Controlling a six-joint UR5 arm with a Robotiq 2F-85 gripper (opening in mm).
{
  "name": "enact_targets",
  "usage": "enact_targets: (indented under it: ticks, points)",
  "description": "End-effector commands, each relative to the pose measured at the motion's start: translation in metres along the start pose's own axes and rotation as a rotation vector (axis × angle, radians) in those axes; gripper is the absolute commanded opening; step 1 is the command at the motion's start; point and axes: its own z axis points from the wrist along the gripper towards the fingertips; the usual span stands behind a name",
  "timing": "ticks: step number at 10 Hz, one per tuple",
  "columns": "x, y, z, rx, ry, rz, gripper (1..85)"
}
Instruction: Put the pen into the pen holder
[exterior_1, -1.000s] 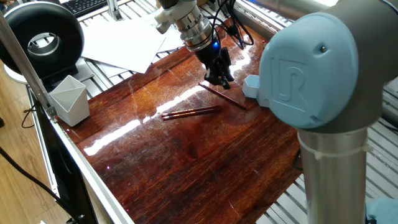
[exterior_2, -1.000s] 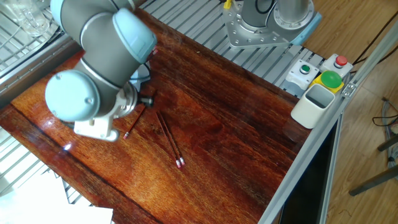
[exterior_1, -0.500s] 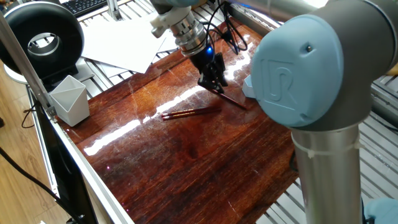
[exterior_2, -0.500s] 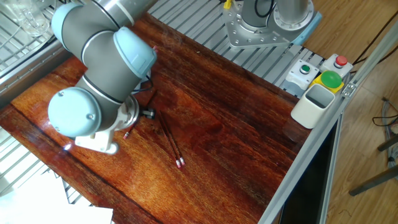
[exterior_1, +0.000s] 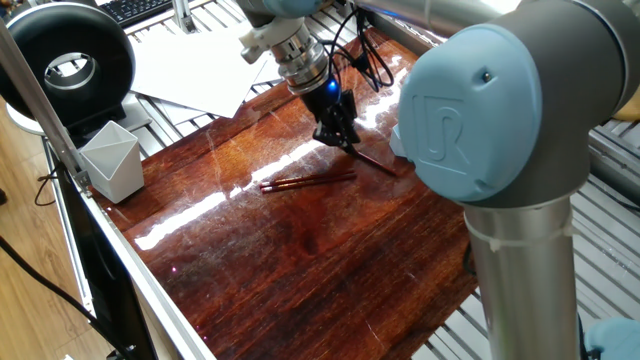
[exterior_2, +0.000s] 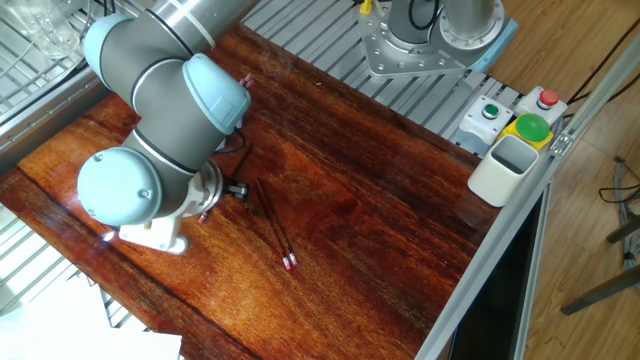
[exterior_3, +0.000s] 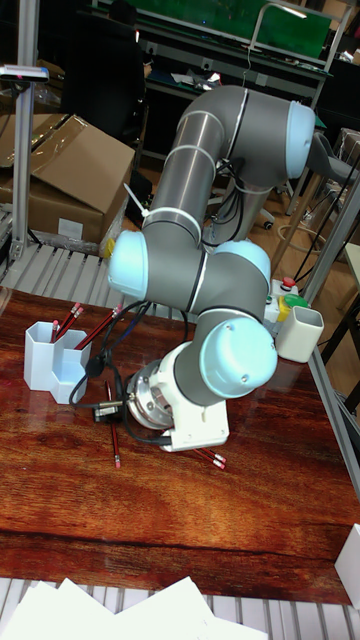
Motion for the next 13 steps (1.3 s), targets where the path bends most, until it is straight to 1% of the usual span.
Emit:
enact_targets:
  ticks: [1, 3, 10, 11, 13]
  points:
    - [-0.0048, 0.0017, 0.0016, -0.011, -0.009, 0.008, 27.3]
    - [-0.0065, -0.0005, 0.0029, -0.008, -0.012, 0.003, 25.3]
    - [-0.0096, -0.0028, 0.0045, -0.003, -0.022, -0.006, 22.3]
    - [-0.0107, -0.0028, 0.0049, -0.003, -0.025, -0.005, 21.0]
    - [-0.0133, -0.0064, 0.0048, 0.011, -0.035, 0.0, 14.7]
